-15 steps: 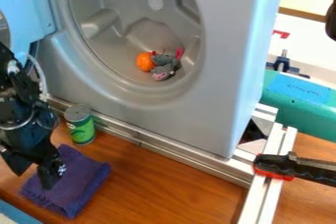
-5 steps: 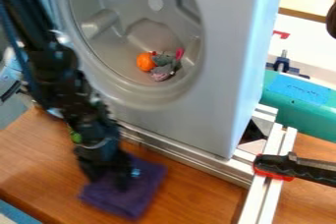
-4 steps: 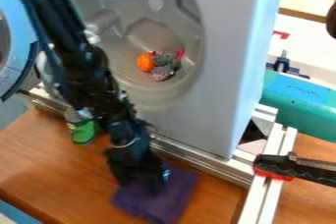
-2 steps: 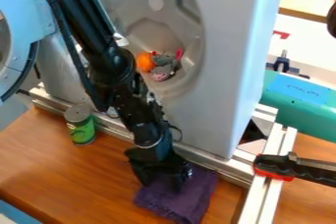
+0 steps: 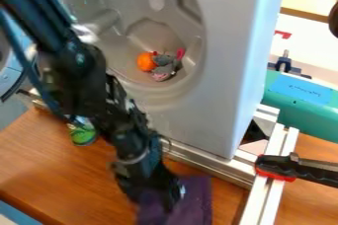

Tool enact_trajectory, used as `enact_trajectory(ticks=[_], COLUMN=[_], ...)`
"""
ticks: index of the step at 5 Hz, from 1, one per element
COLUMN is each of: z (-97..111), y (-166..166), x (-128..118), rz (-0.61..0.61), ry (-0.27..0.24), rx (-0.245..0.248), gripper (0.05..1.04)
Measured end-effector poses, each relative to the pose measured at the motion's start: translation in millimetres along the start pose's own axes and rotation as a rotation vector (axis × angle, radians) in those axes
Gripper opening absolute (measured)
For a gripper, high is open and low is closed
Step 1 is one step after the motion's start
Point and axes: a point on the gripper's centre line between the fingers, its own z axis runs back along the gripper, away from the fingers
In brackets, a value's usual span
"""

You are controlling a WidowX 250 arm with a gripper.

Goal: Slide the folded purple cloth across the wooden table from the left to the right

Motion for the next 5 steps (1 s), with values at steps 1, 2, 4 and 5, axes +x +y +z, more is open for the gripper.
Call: enact_trajectory(ticks=[1, 2, 4, 5], z=[19, 40, 81, 90], y=[5, 22, 103, 127], x=[3, 1, -7, -9], rz=[0.008, -0.032, -0.074, -0.077], ry=[-0.02, -0.018, 0.04, 0.044], rx=[-0.013, 0.072, 0.213, 0.244], gripper=[1.001, 1.001, 1.001, 1.001])
